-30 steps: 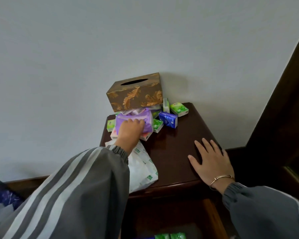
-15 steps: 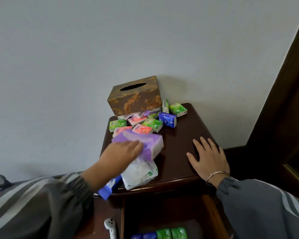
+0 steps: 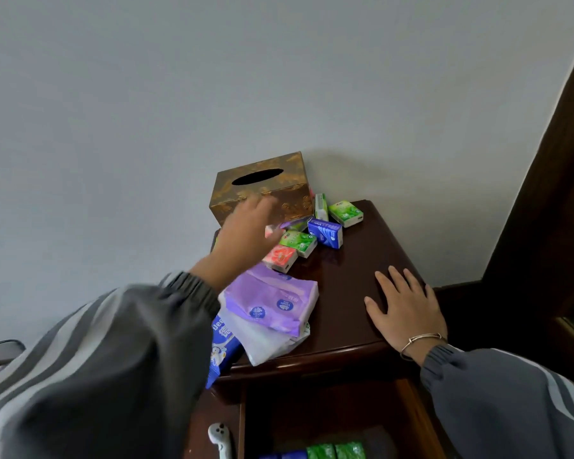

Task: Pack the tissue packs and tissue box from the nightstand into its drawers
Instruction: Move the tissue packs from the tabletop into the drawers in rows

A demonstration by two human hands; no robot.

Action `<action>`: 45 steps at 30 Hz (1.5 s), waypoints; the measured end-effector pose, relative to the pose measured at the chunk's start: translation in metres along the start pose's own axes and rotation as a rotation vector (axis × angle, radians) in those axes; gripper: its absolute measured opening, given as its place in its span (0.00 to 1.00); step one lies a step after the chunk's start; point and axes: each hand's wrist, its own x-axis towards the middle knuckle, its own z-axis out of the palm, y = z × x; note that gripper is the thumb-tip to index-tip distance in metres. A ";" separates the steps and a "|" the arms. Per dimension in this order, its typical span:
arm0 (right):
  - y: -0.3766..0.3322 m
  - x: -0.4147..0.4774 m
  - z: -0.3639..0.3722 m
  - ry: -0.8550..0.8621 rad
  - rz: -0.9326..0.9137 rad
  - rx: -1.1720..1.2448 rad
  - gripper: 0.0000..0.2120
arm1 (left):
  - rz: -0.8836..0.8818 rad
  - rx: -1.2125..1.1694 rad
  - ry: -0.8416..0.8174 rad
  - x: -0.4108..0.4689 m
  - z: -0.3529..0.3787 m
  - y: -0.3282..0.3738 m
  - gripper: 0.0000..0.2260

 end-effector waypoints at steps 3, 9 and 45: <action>0.001 0.000 0.000 0.013 0.002 0.006 0.30 | -0.092 0.123 0.090 0.040 0.011 -0.014 0.30; 0.000 -0.002 -0.001 0.036 0.002 0.017 0.30 | -0.118 0.367 -0.120 0.065 0.038 -0.048 0.30; 0.066 -0.014 -0.117 -0.013 0.439 1.602 0.32 | -0.106 0.111 0.137 -0.027 0.022 -0.041 0.17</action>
